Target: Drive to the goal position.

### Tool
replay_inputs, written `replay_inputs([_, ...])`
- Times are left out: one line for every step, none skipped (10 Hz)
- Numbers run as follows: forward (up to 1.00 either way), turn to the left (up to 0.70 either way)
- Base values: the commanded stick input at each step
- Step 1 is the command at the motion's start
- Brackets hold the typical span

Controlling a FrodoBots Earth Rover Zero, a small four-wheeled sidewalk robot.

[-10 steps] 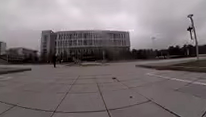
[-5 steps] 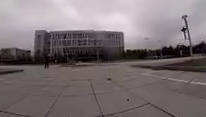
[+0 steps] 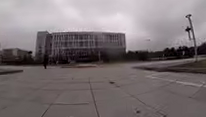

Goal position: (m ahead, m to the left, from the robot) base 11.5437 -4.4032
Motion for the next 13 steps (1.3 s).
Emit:
replay_inputs([0.7,0.0])
replay_inputs([0.7,0.0])
replay_inputs([0.7,0.0])
replay_inputs([0.7,0.0])
replay_inputs([0.7,0.0])
replay_inputs([0.7,0.0])
replay_inputs([0.7,0.0])
replay_inputs([0.7,-0.02])
replay_inputs([0.7,0.0])
replay_inputs([0.7,-0.02])
replay_inputs([0.7,-0.02])
replay_inputs([0.7,-0.02])
replay_inputs([0.7,-0.03])
